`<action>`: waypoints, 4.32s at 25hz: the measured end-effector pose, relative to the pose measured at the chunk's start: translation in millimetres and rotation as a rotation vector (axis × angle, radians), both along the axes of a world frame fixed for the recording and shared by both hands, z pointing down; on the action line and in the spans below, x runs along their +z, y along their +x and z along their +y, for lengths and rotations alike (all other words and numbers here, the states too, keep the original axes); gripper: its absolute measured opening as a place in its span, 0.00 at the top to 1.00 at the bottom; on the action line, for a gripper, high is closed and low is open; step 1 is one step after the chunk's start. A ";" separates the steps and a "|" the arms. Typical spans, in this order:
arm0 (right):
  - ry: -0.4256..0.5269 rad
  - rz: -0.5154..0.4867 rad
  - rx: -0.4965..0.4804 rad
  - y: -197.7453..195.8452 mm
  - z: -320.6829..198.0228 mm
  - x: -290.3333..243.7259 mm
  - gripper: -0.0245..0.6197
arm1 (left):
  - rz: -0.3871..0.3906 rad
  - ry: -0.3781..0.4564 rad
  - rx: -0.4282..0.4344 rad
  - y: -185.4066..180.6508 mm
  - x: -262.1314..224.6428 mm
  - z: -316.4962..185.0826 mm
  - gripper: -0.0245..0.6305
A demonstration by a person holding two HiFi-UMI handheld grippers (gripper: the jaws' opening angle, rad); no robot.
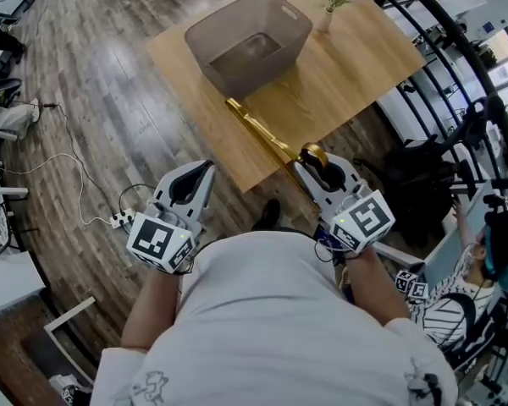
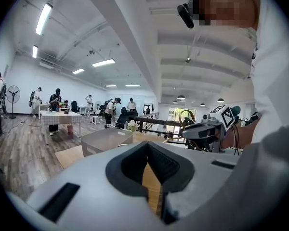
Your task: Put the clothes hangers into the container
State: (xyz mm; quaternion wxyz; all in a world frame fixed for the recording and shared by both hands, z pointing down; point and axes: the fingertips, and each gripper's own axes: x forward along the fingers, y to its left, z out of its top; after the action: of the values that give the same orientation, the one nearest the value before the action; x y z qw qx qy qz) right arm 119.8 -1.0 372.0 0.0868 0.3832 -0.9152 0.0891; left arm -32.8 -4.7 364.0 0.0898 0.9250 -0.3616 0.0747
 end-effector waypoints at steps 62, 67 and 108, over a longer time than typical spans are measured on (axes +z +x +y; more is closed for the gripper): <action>-0.040 1.038 -0.326 -130.5 -326.2 144.4 0.86 | 0.030 -0.161 -0.001 -85.7 62.5 -242.9 0.95; -0.050 1.104 -0.345 -131.6 -337.6 167.3 0.86 | 0.034 -0.181 -0.006 -89.8 69.0 -254.3 0.95; -0.075 1.101 -0.359 -112.5 -304.0 173.3 0.70 | 0.038 -0.178 -0.002 -64.1 78.4 -215.4 0.95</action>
State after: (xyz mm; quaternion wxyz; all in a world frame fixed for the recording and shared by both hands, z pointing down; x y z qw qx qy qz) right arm 7.3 -305.0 545.3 0.5773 0.2084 -0.7822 -0.1070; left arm -96.8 -220.1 442.4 0.1785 0.9143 -0.3526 0.0891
